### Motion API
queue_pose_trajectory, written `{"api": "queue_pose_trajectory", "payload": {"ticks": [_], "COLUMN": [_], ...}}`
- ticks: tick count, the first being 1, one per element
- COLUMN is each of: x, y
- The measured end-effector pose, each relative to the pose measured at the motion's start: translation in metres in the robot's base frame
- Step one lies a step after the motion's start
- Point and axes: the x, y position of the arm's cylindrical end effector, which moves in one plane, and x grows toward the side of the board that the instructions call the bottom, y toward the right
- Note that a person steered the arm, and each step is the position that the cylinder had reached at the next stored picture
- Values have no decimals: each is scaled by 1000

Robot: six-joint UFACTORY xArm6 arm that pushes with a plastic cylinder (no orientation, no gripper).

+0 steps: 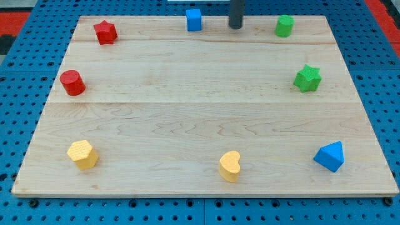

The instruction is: Slightly push the blue cube towards the top left side of the board

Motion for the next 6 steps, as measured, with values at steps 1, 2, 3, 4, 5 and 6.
{"api": "queue_pose_trajectory", "payload": {"ticks": [1, 2, 3, 4, 5, 6], "x": [-5, -4, -3, 57, 72, 27], "y": [-6, -62, -100, -100, -143, -183]}}
